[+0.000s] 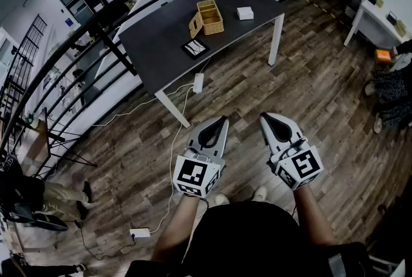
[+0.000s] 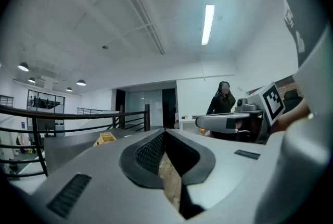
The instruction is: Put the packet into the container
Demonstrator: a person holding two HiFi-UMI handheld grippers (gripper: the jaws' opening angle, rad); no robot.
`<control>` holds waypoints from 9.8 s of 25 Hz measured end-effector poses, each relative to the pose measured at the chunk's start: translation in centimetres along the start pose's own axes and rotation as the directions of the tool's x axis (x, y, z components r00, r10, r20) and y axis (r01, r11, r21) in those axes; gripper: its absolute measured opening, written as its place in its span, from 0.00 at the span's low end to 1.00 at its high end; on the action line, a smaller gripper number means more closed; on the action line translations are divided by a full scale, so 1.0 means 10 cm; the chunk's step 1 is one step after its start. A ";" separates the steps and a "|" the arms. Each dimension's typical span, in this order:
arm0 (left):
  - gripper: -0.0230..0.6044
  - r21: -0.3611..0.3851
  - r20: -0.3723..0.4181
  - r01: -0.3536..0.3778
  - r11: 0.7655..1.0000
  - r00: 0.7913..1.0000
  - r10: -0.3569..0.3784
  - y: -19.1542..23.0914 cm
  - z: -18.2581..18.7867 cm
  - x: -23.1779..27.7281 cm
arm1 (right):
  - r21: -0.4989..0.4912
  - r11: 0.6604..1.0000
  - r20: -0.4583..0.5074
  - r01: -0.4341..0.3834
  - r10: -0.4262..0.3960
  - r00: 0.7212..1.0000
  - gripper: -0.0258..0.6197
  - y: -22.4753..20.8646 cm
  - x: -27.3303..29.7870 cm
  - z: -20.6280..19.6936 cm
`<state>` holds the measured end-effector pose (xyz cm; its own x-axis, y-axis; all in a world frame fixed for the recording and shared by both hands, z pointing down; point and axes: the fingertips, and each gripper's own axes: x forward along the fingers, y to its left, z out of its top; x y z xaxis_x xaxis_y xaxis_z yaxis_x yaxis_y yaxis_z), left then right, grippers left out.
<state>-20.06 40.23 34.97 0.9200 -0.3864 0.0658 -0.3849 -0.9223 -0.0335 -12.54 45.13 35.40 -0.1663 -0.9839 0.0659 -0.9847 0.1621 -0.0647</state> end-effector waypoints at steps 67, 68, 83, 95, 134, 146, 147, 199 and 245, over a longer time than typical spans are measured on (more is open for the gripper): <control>0.05 -0.066 -0.052 -0.041 0.997 0.998 0.038 1.50 -0.21 1.99 | 0.037 0.998 -0.043 -0.059 0.061 0.997 0.05 -1.61 1.92 -0.15; 0.05 -0.067 -0.050 -0.037 0.997 0.998 0.034 1.59 -0.21 2.02 | 0.035 0.998 -0.041 -0.056 0.057 0.998 0.05 -1.62 2.02 -0.13; 0.05 -0.109 -0.051 -0.023 0.994 0.999 0.018 2.54 -0.43 2.27 | -0.006 1.000 -0.020 0.002 -0.002 1.000 0.05 -1.69 2.98 -0.07; 0.05 -0.113 -0.070 -0.034 0.993 0.997 0.026 3.01 -0.53 2.82 | 0.009 1.000 -0.033 0.004 -0.004 0.999 0.05 -2.17 3.60 -0.10; 0.05 -0.117 -0.168 -0.163 0.980 0.976 0.142 4.23 -0.61 5.57 | 0.019 0.994 -0.138 -0.112 0.113 0.984 0.05 -4.86 5.59 -0.22; 0.05 -0.130 -0.144 -0.158 0.979 0.980 0.139 4.64 -0.61 5.62 | -0.033 0.994 -0.256 -0.106 0.094 0.962 0.05 -4.94 5.95 -0.44; 0.05 -0.123 -0.139 -0.156 0.980 0.981 0.138 4.68 -0.58 5.63 | -0.039 0.994 -0.264 -0.106 0.092 0.960 0.05 -4.97 5.99 -0.45; 0.05 -0.081 -0.199 -0.298 0.951 0.940 0.277 5.42 -0.74 5.33 | -0.140 0.583 -0.990 -0.800 -0.076 0.118 0.80 -6.01 6.38 -2.89; 0.05 -0.112 -0.154 -0.322 0.940 0.940 0.304 5.26 -0.76 5.10 | -0.218 0.545 -0.967 -0.810 -0.009 0.255 0.72 -4.83 6.83 -1.68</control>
<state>6.09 -28.01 44.16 0.7367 -0.6445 0.2048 -0.6664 -0.7433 0.0585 22.79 -28.61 59.77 -0.0845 -0.1790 0.9802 -0.4133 0.9014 0.1289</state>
